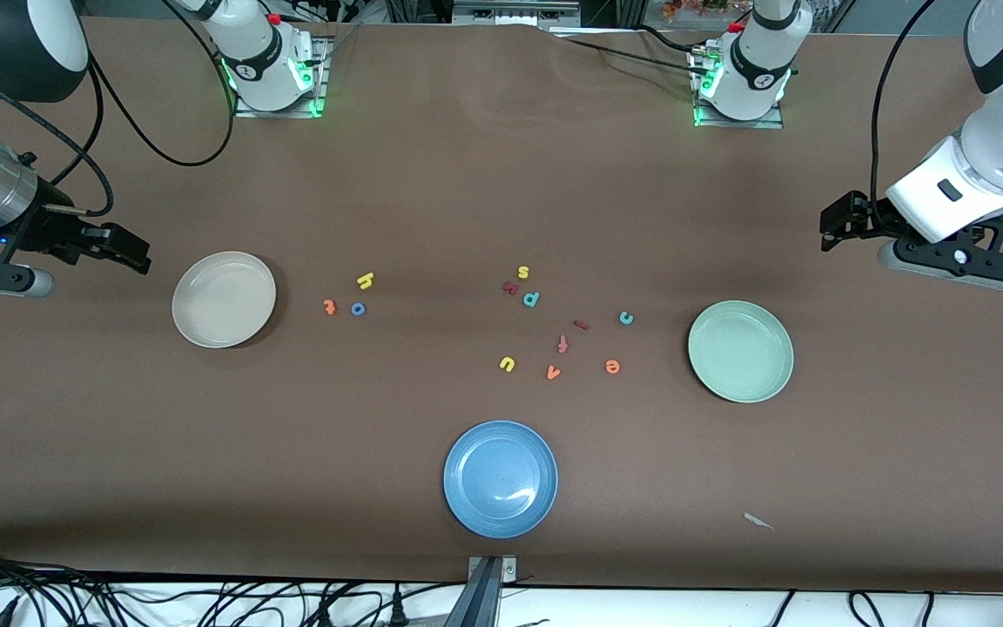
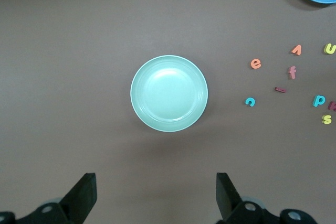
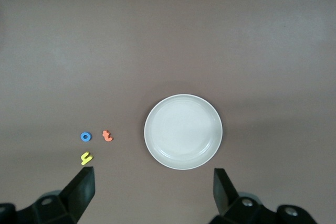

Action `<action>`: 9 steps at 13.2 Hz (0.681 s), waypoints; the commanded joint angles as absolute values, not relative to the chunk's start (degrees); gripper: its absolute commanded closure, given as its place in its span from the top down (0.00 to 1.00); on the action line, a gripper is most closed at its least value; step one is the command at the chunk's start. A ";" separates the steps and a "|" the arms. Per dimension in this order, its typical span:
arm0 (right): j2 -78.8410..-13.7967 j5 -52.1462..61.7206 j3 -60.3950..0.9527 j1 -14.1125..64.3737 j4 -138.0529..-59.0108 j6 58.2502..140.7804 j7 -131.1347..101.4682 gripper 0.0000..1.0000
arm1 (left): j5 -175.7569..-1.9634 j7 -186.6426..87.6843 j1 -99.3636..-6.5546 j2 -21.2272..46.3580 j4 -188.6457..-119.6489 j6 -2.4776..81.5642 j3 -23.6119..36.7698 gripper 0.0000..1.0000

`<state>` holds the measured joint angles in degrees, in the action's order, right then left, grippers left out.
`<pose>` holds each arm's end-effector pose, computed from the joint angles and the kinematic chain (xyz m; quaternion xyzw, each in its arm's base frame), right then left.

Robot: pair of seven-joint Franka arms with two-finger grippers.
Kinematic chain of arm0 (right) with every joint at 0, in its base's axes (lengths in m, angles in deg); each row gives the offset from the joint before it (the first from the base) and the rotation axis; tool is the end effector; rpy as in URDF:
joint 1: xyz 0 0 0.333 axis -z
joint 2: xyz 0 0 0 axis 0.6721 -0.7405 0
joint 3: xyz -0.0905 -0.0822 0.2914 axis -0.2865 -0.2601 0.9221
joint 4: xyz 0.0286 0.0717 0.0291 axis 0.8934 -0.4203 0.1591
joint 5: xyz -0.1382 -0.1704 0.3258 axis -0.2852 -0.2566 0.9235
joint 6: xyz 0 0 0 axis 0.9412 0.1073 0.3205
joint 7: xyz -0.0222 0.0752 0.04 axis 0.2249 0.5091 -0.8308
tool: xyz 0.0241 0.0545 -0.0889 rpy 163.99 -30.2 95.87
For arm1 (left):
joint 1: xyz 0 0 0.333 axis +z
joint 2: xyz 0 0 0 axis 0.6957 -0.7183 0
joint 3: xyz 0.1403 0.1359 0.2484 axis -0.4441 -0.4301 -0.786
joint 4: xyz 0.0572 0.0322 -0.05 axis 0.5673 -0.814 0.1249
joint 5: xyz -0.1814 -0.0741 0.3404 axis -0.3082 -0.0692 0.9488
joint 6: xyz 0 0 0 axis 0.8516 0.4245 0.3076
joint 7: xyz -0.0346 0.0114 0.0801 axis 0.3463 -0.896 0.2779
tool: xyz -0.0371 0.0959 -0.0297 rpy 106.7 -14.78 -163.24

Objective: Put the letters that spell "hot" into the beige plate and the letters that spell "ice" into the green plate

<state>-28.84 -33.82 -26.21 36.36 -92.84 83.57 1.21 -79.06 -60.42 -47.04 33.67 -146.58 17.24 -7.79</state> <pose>0.5950 0.0390 0.5524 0.9981 -0.0593 0.0045 0.0158 0.5786 -0.0664 0.5704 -0.9949 0.0992 0.0163 0.0047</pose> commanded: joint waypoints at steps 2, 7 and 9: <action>-28.30 -33.90 -26.21 36.25 -92.50 82.68 1.71 1.00 | -78.02 -61.29 -46.81 32.91 -144.96 16.69 -7.62 1.00; -28.30 -33.99 -26.21 36.25 -92.41 82.77 1.36 1.00 | -78.02 -61.29 -46.72 32.91 -145.14 16.60 -7.62 1.00; -28.30 -33.91 -26.29 36.34 -92.41 82.86 1.45 1.00 | -78.02 -61.29 -46.98 32.91 -145.05 16.60 -7.62 1.00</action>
